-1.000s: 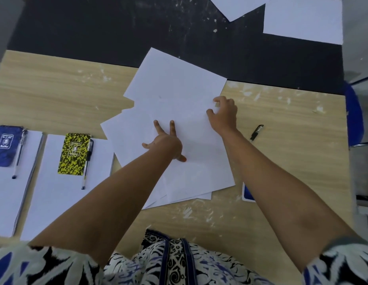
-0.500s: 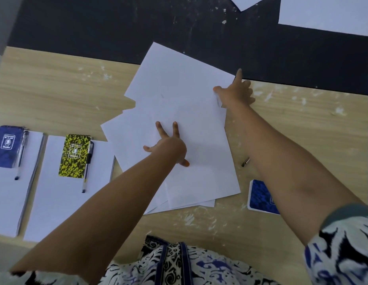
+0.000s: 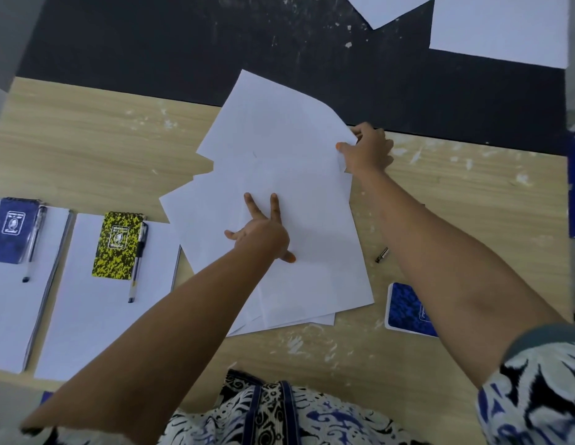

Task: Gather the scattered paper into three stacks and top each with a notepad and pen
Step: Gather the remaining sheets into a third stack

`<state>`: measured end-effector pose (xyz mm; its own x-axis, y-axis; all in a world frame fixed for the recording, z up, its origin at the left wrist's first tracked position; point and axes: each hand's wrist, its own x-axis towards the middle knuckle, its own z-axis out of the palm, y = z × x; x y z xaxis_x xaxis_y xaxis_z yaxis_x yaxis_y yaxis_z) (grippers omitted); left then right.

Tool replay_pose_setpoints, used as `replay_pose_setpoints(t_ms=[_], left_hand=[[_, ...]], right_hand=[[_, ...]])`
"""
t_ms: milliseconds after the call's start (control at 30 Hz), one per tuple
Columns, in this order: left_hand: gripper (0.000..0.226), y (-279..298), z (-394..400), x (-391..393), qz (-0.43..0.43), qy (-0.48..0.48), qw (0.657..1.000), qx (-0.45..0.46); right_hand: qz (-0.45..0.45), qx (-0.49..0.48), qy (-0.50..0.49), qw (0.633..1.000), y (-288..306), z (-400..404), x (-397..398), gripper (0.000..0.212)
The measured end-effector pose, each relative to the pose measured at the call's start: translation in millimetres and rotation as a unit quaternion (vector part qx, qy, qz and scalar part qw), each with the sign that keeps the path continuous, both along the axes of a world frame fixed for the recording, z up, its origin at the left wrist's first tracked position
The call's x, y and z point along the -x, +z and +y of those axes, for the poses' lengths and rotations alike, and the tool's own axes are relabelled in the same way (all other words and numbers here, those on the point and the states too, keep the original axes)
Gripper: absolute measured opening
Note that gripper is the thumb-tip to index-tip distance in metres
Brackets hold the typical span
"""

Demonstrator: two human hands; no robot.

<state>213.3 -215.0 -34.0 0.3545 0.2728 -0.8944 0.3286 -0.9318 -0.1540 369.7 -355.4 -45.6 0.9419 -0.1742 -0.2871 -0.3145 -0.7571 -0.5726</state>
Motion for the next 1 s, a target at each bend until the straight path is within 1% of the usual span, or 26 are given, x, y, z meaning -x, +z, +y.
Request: replay_pose_setpoints(t_ms=[67,133,167,233,300,400,467,500,533,600,633,667,733,800,833,933,1000], left_hand=[[0.134,-2,1,1,0.002,-0.013,1.000,-0.004],[0.134,0,0,1,-0.007,-0.009,1.000,-0.003],[0.134,3,0,2,-0.015,-0.003,1.000,-0.004],[0.134,10,-2,4,-0.046,0.007,0.999,-0.003],[0.134,14,-1,9,-0.087,0.010,0.996,0.002],[0.132,20,2,21,-0.148,-0.002,0.989,0.005],[0.128,22,4,30,-0.173,-0.019,0.985,0.006],[0.125,23,5,34,-0.186,-0.027,0.982,0.010],[0.123,25,7,39,-0.201,-0.036,0.979,0.014],[0.122,25,13,47,-0.230,-0.053,0.972,0.016],[0.122,25,17,51,-0.246,-0.057,0.967,0.018],[0.121,25,21,55,-0.262,-0.053,0.963,0.022],[0.116,24,32,68,-0.296,-0.008,0.954,0.050],[0.102,20,42,84,-0.335,0.090,0.931,0.116],[0.093,18,48,94,-0.359,0.146,0.909,0.155],[0.065,15,64,125,-0.424,0.272,0.826,0.252],[0.052,19,71,139,-0.450,0.341,0.769,0.298]], right_hand=[[-0.019,-0.086,-0.011,0.996,2,1,5,0.023],[-0.021,-0.174,-0.025,0.984,10,1,11,0.031],[-0.020,-0.202,-0.031,0.979,14,2,13,0.036],[-0.038,-0.226,-0.048,0.972,23,2,18,0.043],[-0.080,-0.234,-0.080,0.966,33,2,21,0.048],[-0.164,-0.253,-0.133,0.944,55,1,30,0.062],[-0.230,-0.262,-0.137,0.927,71,1,40,0.066],[-0.258,-0.265,-0.122,0.921,78,2,49,0.064],[-0.278,-0.263,-0.094,0.919,85,2,60,0.058],[-0.304,-0.194,-0.019,0.933,92,5,82,0.034],[-0.322,-0.151,0.022,0.934,94,8,97,0.023],[-0.336,-0.128,0.061,0.931,91,11,112,0.016],[-0.339,-0.117,0.134,0.924,84,18,148,0.013],[-0.309,-0.109,0.185,0.927,70,23,181,0.014],[-0.293,-0.103,0.198,0.930,61,26,196,0.015],[-0.241,-0.082,0.226,0.940,36,32,237,0.017],[-0.180,-0.081,0.253,0.947,23,34,260,0.020]])
